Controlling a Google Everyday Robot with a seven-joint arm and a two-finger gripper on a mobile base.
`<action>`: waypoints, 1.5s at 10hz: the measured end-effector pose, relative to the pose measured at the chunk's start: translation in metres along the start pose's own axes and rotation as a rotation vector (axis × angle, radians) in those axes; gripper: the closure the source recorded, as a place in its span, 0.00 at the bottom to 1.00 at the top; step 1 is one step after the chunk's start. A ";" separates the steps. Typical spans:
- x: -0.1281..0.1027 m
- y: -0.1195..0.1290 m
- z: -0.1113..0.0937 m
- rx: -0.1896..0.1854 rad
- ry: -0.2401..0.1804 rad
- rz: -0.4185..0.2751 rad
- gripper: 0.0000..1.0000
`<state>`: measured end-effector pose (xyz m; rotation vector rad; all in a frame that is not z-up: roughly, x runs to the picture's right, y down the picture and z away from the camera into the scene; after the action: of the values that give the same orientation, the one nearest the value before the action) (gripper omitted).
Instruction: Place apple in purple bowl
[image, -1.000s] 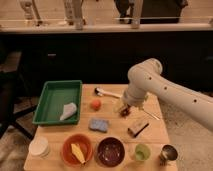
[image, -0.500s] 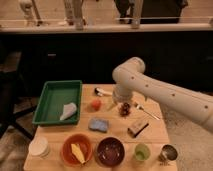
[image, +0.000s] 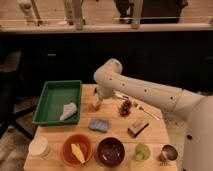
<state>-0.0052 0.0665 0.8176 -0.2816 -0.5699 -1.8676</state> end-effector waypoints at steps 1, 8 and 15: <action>0.008 -0.005 0.010 -0.003 -0.002 -0.009 0.20; 0.031 -0.014 0.047 -0.014 -0.036 -0.021 0.20; 0.052 -0.031 0.067 0.042 -0.021 -0.066 0.20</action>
<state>-0.0583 0.0673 0.8906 -0.2581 -0.6385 -1.9156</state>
